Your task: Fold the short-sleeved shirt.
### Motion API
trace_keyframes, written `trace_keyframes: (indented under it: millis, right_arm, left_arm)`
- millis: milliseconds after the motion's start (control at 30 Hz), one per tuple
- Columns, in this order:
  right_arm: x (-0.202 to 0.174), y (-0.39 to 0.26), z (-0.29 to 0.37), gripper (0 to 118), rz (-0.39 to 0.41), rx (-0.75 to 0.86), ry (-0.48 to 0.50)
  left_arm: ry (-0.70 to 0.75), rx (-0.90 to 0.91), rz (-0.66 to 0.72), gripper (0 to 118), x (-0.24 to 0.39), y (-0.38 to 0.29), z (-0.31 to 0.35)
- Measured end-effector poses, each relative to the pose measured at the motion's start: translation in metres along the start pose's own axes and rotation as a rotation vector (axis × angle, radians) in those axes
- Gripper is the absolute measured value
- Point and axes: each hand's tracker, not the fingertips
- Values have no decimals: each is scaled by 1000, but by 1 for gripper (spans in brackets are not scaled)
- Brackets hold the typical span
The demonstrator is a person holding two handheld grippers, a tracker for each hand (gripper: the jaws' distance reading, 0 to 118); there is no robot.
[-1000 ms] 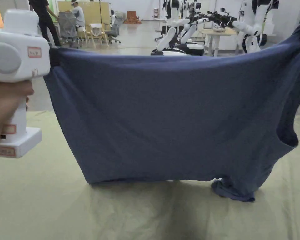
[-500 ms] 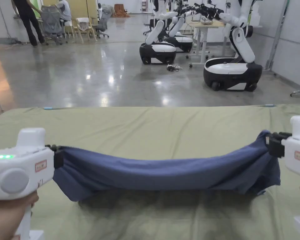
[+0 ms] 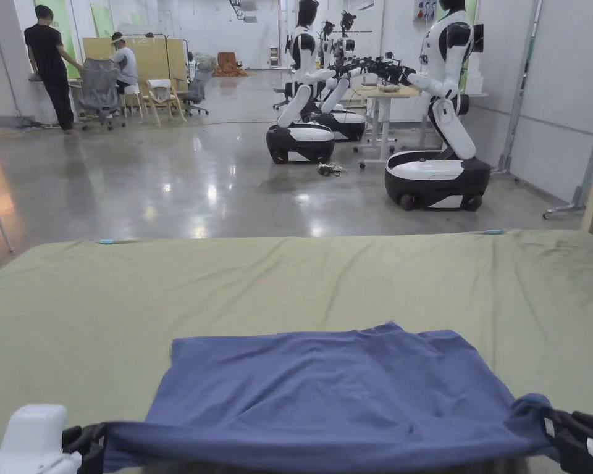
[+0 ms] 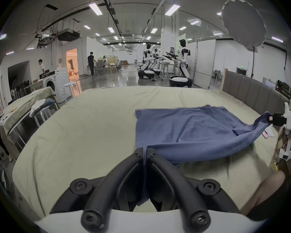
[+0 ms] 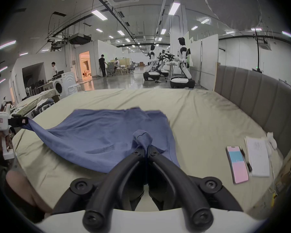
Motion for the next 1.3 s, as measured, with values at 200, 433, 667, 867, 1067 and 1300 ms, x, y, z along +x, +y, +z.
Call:
trace_keyframes:
  millis: [200,433,667,867,1067,1300]
  right_arm:
    - [10,-69,44,4,-7,-67,-12]
    - [5,-116,67,4,3,-132,-22]
    - [-3,-139,66,50,16,-186,-105]
    - [9,-133,115,116,-103,-41,-56]
    - [-46,-89,182,0,102,96,-67]
    - [-83,-85,190,0,198,119,62]
  left_arm:
    - [-40,-50,-64,0,5,-63,36]
    - [-40,-123,-46,0,11,-113,48]
    - [34,-189,33,74,7,-148,45]
    - [27,1,210,107,5,-118,132]
    - [73,159,100,0,36,-108,207]
    - [-8,28,52,16,37,-126,170]
